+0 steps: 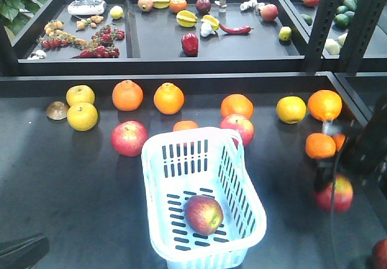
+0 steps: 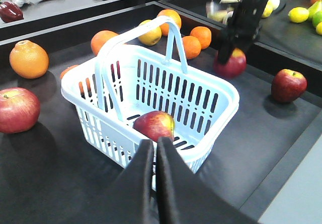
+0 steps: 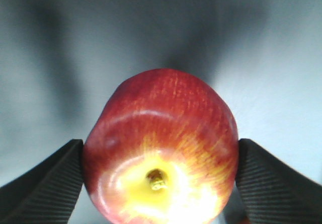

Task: Pick three apples into basket with both arms
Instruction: 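Grasp the red apple beside the oranges with the right gripper, then move the apple into the basket and open the right gripper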

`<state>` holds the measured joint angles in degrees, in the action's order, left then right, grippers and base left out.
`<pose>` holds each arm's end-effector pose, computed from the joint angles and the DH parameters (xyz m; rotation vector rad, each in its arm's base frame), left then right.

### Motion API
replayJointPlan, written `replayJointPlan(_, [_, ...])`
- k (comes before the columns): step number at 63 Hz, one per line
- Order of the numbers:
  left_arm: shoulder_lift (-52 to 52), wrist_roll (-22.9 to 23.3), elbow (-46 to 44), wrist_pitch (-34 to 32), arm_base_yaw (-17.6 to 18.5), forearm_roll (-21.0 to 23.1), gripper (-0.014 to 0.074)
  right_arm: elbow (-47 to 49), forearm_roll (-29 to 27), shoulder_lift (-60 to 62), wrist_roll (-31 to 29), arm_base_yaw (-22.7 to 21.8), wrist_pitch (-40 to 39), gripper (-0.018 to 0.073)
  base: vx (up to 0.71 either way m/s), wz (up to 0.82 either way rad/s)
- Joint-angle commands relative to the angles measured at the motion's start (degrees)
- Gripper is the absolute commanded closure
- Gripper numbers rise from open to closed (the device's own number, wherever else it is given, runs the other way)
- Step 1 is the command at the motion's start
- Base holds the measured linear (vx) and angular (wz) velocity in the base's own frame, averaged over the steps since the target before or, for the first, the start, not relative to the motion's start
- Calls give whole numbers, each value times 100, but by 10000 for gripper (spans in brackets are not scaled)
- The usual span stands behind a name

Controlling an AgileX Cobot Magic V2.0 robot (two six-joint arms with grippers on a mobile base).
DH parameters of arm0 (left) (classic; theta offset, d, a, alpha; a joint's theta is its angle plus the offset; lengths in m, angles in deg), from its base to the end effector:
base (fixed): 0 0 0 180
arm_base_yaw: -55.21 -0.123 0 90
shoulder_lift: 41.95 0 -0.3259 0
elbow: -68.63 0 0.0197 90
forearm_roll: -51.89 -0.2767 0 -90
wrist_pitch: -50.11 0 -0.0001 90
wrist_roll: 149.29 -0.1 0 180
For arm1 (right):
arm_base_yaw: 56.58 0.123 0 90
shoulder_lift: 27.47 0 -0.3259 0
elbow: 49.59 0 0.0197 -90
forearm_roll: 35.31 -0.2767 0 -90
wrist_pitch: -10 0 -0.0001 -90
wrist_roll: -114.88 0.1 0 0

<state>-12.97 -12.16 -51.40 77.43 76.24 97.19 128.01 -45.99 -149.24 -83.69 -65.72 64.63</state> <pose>0.0635 -0.0594 0.2750 0.5878 1.8282 -0.5523 0.4115 -0.0509 0.1621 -0.0893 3.0755 0.2213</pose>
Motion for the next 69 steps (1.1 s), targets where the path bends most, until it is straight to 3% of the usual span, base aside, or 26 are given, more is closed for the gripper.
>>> replayJointPlan(1, [34, 45, -155, -261, 19, 186, 603, 131, -559, 967, -418, -11, 253, 574, 0, 0])
replayJointPlan(8, [34, 45, -155, -261, 19, 186, 603, 131, -1361, 1684, -936, -11, 710, 568, 0, 0])
replayJointPlan(15, [34, 45, -155, -261, 19, 186, 603, 131, -2521, 2208, -1580, 101, 1127, 566, 0, 0])
replayJointPlan(24, [34, 45, -155, -261, 19, 186, 603, 105, -3356, 2513, -1970, 762, 1248, 562, 0, 0])
replayJointPlan(39, [34, 45, -155, -261, 19, 186, 603, 105, -3170, 2179, -1774, 2236, 1032, 557, 0, 0])
replayJointPlan(51, [34, 45, -155, -261, 19, 186, 603, 105, -2903, 1846, -1695, 2690, 604, 483, 0, 0])
replayJointPlan(59, [34, 45, -155, -261, 19, 186, 603, 105, -2883, 1732, -1695, 2744, 593, 328, 0, 0])
replayJointPlan(69, [34, 45, -155, -261, 19, 186, 603, 105, -2858, 1731, -1680, 2744, 585, 53, 0, 0])
